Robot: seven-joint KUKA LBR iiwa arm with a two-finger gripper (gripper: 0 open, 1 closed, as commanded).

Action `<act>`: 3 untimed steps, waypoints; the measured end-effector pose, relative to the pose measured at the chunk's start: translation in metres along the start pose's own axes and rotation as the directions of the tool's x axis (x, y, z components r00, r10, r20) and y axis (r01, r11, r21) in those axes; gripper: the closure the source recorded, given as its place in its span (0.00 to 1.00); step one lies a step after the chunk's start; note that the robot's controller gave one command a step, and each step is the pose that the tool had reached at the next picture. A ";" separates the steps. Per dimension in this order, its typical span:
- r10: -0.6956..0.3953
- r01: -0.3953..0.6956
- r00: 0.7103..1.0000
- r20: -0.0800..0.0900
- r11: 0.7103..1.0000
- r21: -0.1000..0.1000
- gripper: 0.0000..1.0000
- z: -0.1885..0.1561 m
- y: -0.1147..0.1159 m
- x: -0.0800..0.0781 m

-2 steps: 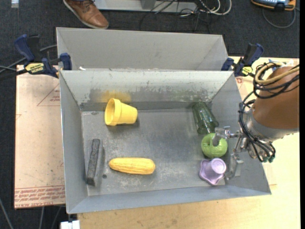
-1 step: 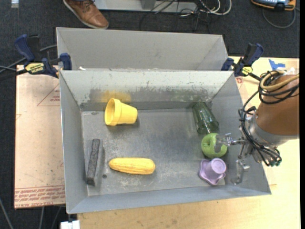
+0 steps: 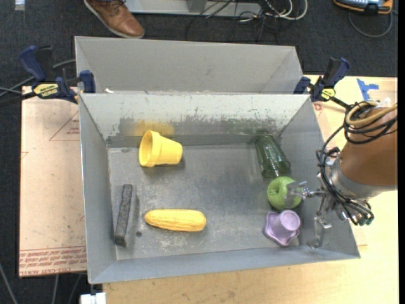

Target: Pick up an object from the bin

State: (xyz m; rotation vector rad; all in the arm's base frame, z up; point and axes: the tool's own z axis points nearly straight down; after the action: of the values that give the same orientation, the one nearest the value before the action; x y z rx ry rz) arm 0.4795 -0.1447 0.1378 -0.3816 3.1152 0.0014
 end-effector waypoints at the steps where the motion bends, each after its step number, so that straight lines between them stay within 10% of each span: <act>1: 0.131 -0.131 0.991 0.001 0.991 -0.001 0.00 0.066 -0.008 -0.011; 2: 0.062 -0.062 0.998 0.007 0.998 0.002 1.00 0.066 -0.009 -0.012; 3: 0.053 -0.053 0.999 0.009 0.999 0.003 1.00 0.065 -0.009 -0.012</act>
Offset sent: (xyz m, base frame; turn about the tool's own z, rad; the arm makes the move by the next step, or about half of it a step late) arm 0.0085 -0.0067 -0.0678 0.0292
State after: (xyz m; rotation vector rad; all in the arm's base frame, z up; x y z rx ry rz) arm 0.4933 -0.1508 0.0725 -0.2975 3.1150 -0.0020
